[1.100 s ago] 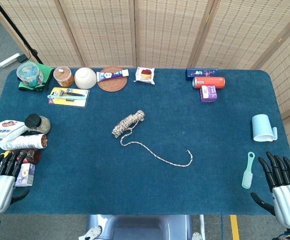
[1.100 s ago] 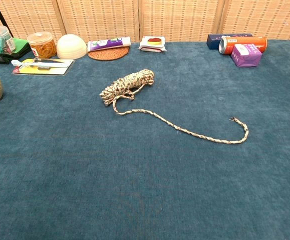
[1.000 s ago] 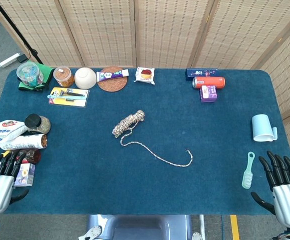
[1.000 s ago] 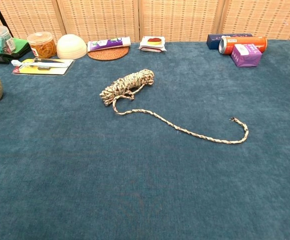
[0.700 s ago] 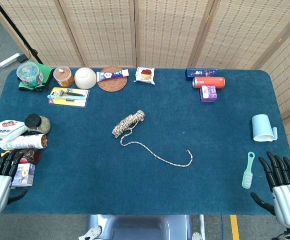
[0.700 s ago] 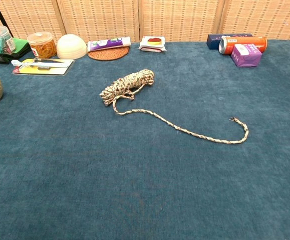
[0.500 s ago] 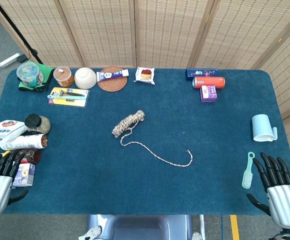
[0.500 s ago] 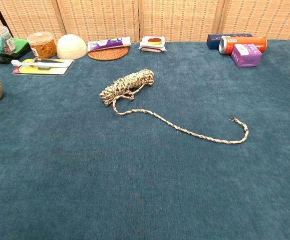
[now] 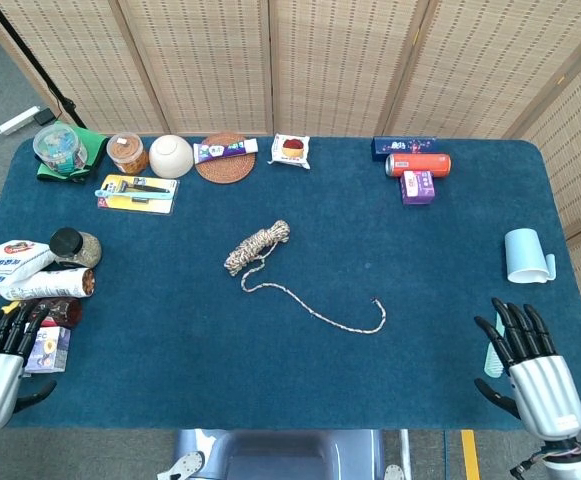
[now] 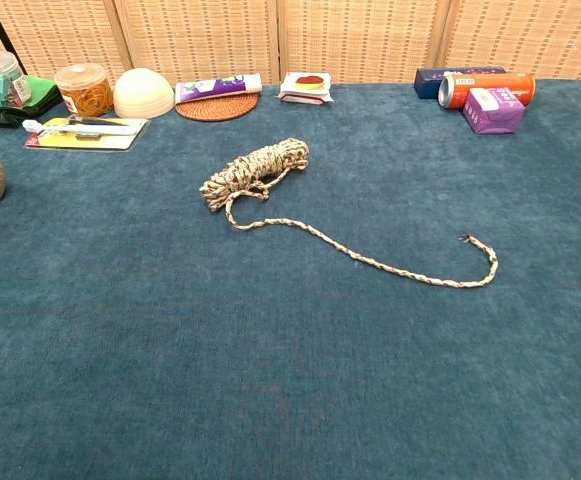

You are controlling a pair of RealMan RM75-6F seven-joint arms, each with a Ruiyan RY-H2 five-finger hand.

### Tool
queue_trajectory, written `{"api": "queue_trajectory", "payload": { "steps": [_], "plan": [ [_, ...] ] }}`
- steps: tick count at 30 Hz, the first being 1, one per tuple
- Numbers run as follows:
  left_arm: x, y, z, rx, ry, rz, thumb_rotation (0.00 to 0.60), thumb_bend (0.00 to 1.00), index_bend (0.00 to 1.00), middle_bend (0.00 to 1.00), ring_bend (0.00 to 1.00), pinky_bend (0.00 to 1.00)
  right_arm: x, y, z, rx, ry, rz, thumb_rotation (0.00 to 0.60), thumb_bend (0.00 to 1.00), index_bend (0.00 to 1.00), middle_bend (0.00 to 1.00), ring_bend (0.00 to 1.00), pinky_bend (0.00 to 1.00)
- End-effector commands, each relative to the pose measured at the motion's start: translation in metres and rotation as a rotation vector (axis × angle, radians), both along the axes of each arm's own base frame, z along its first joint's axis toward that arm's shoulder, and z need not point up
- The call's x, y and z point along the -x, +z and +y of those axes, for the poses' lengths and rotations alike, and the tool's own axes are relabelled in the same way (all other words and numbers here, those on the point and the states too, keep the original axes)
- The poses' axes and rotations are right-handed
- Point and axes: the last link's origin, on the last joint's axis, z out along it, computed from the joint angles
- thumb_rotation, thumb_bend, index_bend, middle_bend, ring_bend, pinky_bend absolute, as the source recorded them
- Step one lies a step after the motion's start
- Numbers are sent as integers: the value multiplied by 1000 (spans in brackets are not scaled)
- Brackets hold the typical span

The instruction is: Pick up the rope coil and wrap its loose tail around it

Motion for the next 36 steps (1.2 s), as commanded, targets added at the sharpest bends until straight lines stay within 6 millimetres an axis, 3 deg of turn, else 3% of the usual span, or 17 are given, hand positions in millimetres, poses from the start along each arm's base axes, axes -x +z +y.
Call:
{"api": "queue_trajectory", "payload": {
  "steps": [1,7,15,24,36],
  "plan": [
    [0,2,3,-10,-4,-8,600,52,0,0,0,0,-6,-15,-28,-74,46,-12,600,232,298,0,0,0],
    [1,3,8,-25,12,-18,600,52,0,0,0,0,-29,-41,-67,-216,65,-13,600,279,317,0,0,0],
    [3,1,17,-16,26,-21,600,52,0,0,0,0,-51,-77,-101,-317,51,30,600,423,338,0,0,0],
    [7,2,22,-16,50,-25,600,52,0,0,0,0,-54,-114,-120,-393,14,64,600,428,380,0,0,0],
    [10,3,26,-19,77,-29,600,52,0,0,0,0,-49,-146,-137,-439,-26,100,600,430,417,0,0,0]
  ]
}}
